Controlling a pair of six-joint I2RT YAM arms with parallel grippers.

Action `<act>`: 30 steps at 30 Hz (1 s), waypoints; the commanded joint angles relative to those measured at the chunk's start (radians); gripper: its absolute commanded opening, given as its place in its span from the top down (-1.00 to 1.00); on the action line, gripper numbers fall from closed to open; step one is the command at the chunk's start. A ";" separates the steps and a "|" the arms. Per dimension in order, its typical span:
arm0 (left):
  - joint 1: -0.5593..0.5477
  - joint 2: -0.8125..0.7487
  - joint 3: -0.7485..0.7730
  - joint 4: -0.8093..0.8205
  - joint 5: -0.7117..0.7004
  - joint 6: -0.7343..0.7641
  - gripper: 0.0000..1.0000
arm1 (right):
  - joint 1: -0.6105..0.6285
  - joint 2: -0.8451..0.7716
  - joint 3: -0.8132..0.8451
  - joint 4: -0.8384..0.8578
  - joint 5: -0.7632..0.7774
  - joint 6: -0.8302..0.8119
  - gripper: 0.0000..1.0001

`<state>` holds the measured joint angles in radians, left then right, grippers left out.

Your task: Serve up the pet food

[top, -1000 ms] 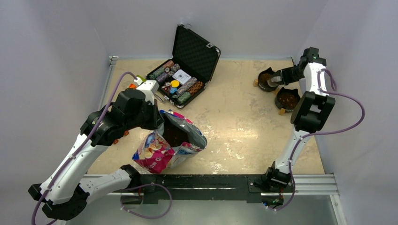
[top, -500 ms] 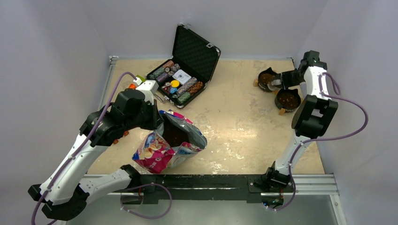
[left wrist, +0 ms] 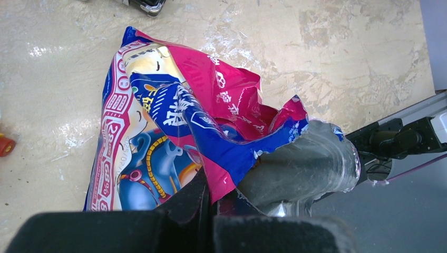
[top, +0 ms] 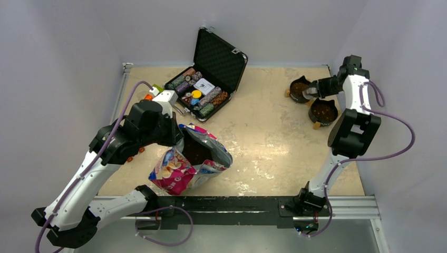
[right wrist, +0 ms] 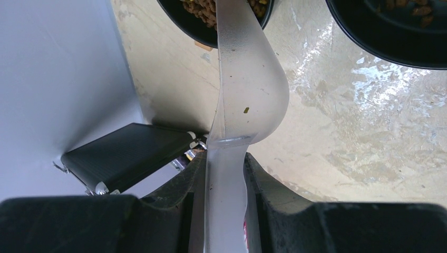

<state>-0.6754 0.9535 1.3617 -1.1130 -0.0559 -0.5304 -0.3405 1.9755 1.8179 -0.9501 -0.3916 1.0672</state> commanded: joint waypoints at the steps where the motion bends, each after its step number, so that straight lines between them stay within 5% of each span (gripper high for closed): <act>1: 0.003 -0.033 0.026 0.050 0.024 -0.010 1.00 | -0.004 -0.055 -0.007 0.043 -0.004 0.025 1.00; 20: 0.003 -0.092 -0.003 0.038 0.027 -0.059 1.00 | -0.005 -0.158 -0.108 0.071 -0.020 0.023 1.00; 26: 0.003 -0.114 0.000 0.018 0.032 -0.088 1.00 | -0.005 -0.238 -0.224 0.195 -0.056 0.026 1.00; 30: 0.003 -0.129 -0.004 0.008 0.048 -0.114 1.00 | -0.010 -0.361 -0.439 0.434 -0.168 -0.018 1.00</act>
<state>-0.6746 0.8822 1.3357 -1.1347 -0.0544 -0.5922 -0.3428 1.7504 1.5265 -0.7612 -0.4397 1.0790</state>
